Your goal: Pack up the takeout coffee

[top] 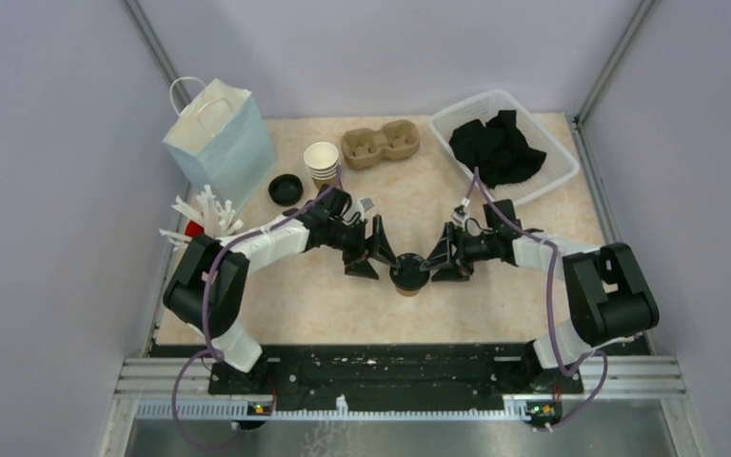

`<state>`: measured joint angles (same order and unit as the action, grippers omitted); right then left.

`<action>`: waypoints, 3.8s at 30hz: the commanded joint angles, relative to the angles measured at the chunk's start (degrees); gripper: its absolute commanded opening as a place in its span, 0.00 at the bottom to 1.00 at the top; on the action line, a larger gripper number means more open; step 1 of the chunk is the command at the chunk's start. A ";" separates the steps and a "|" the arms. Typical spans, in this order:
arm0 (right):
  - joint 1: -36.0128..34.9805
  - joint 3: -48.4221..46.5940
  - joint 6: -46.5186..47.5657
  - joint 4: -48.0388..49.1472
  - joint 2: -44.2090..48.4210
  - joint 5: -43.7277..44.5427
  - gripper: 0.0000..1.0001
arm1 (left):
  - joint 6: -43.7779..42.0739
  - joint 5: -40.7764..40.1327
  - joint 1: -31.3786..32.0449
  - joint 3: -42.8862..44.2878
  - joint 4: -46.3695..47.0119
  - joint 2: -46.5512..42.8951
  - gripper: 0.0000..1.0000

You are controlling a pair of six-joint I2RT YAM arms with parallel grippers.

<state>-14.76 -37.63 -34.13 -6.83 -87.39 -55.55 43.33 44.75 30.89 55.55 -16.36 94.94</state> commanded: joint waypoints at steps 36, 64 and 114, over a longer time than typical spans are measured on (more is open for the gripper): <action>-9.94 3.66 -4.71 9.16 5.14 1.72 0.88 | 1.32 -2.99 2.00 -2.33 2.69 1.66 0.58; -2.31 0.55 -1.88 2.41 6.60 3.95 0.81 | -1.74 -1.63 1.41 3.36 -1.80 -2.95 0.84; -2.28 -18.22 7.61 -41.69 34.99 30.50 0.83 | 5.85 -1.59 10.48 9.23 5.62 8.73 0.77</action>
<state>-16.75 -51.44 -25.80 -43.81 -56.86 -28.77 47.31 43.66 39.05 60.23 -15.68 100.73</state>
